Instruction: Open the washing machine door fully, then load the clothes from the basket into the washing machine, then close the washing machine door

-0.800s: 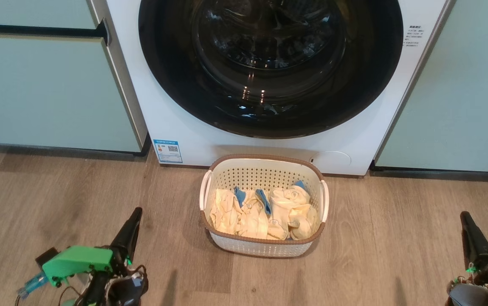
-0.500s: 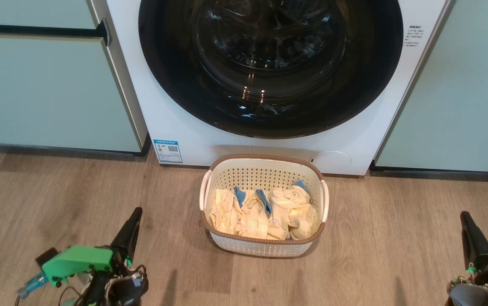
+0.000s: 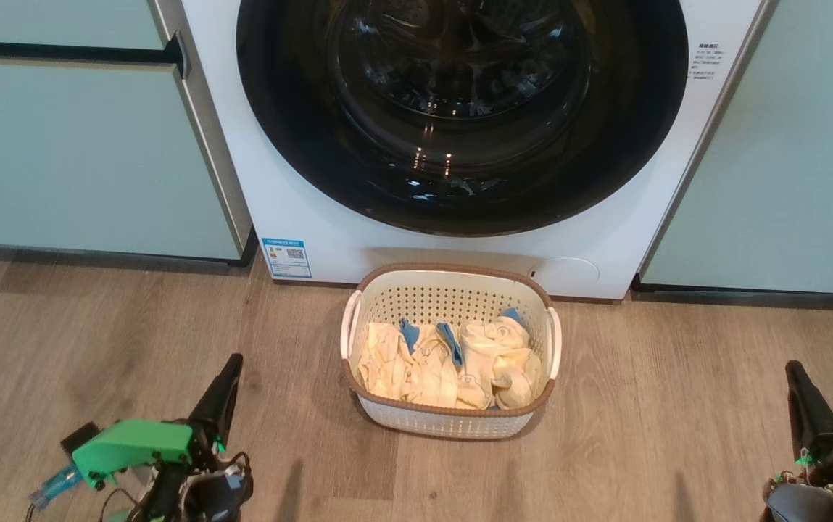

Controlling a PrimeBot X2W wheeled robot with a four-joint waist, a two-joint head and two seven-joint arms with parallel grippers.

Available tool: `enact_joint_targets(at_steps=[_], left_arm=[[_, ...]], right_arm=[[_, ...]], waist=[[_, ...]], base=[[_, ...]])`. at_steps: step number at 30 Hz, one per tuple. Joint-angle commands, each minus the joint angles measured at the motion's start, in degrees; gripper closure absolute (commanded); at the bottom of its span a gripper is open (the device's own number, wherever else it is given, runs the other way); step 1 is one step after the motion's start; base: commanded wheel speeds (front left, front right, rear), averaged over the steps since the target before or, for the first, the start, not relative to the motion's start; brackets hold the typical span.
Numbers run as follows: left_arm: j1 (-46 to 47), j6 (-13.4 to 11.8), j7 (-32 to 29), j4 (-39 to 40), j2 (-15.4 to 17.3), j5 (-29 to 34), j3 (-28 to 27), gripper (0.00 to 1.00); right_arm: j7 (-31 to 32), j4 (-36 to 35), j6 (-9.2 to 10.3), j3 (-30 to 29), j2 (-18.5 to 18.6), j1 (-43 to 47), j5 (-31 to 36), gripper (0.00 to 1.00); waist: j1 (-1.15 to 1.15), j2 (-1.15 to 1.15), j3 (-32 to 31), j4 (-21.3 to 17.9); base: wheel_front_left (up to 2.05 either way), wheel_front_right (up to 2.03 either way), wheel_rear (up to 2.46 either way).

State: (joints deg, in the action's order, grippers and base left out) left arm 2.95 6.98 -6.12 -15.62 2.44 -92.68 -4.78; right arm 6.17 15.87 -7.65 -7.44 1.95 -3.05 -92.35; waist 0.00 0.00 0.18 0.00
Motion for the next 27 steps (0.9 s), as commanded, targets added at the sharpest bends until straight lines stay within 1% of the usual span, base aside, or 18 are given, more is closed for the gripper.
enact_joint_targets(at_steps=[1,18,19,22,27], left_arm=[[3.24,0.51,-0.35,1.59,0.43,0.49,-1.72,1.00],[3.24,0.51,-0.35,1.59,0.43,0.49,-1.72,1.00],[0.00,0.00,0.00,0.00,0.00,0.00,0.00,0.00],[-0.97,-0.10,0.04,-1.92,-0.25,-0.02,0.06,0.00],[-0.89,-0.09,0.52,-1.81,-0.28,0.06,0.18,0.00]], right_arm=[[0.30,-1.85,0.16,0.94,0.93,-3.14,0.16,1.00],[0.30,-1.85,0.16,0.94,0.93,-3.14,0.16,1.00],[0.00,0.00,0.00,0.00,0.00,0.00,0.00,0.00],[-0.02,2.07,-0.02,0.22,-0.50,1.03,0.00,0.00],[-0.36,2.05,-0.02,0.25,-0.50,1.00,0.14,0.00]], waist=[[0.00,0.00,0.00,0.00],[0.00,0.00,0.00,0.00],[0.00,0.00,0.00,0.00],[0.00,0.00,0.00,0.00],[0.00,0.00,0.02,0.01]], base=[[0.00,0.00,0.00],[0.00,0.00,0.00],[0.00,0.00,0.00],[0.00,0.00,0.00],[0.00,0.00,0.00]])
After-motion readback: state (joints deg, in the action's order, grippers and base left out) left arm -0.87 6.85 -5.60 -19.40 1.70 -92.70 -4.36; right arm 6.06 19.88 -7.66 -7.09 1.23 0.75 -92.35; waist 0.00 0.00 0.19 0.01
